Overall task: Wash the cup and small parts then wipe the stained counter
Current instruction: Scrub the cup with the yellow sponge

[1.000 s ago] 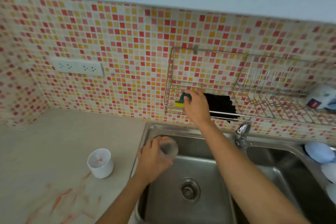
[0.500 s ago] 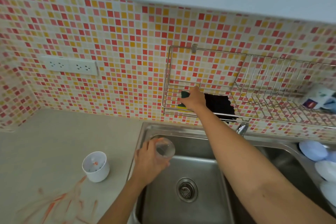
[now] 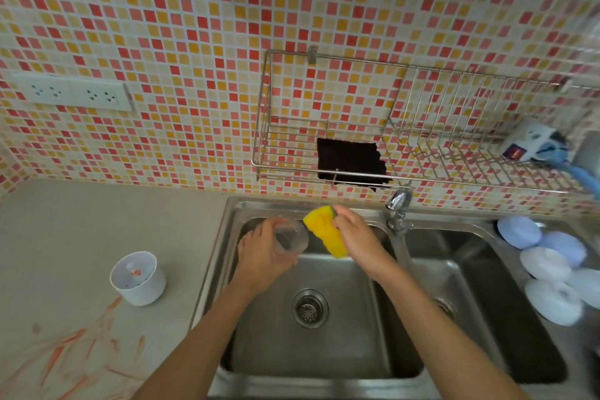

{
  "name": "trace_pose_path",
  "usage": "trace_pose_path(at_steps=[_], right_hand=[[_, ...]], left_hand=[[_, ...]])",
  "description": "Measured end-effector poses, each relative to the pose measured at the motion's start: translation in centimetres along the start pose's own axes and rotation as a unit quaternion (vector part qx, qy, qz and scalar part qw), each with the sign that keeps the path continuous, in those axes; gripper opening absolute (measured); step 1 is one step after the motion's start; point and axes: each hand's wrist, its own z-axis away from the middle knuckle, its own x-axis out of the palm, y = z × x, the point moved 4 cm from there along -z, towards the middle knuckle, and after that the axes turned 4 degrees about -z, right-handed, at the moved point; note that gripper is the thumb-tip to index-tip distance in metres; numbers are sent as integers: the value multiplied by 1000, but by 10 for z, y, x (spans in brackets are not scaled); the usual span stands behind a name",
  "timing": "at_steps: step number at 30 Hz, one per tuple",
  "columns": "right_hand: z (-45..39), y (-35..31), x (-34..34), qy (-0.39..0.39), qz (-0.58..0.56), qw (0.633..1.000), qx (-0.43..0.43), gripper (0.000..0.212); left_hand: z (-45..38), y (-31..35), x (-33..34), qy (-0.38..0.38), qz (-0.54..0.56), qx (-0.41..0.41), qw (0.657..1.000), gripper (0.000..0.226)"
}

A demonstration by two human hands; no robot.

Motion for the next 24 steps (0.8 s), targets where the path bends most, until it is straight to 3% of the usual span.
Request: trace_pose_path(at_steps=[4, 12, 15, 19, 24], right_hand=[[9, 44, -13, -35, -52, 997, 46, 28], [4, 83, -29, -46, -73, 996, 0, 5], [-3, 99, -34, -34, 50, 998, -24, 27], [-4, 106, -37, -16, 272, 950, -151, 28], [-7, 111, -46, -39, 323, 930, -173, 25]], left_hand=[[5, 27, 18, -26, -31, 10, 999, 85], [9, 52, 52, -27, -87, 31, 995, 77], [8, 57, 63, -12, -117, 55, 991, 74], [6, 73, 69, 5, -163, 135, 977, 66], [-3, 78, 72, -8, -182, 149, 972, 61]])
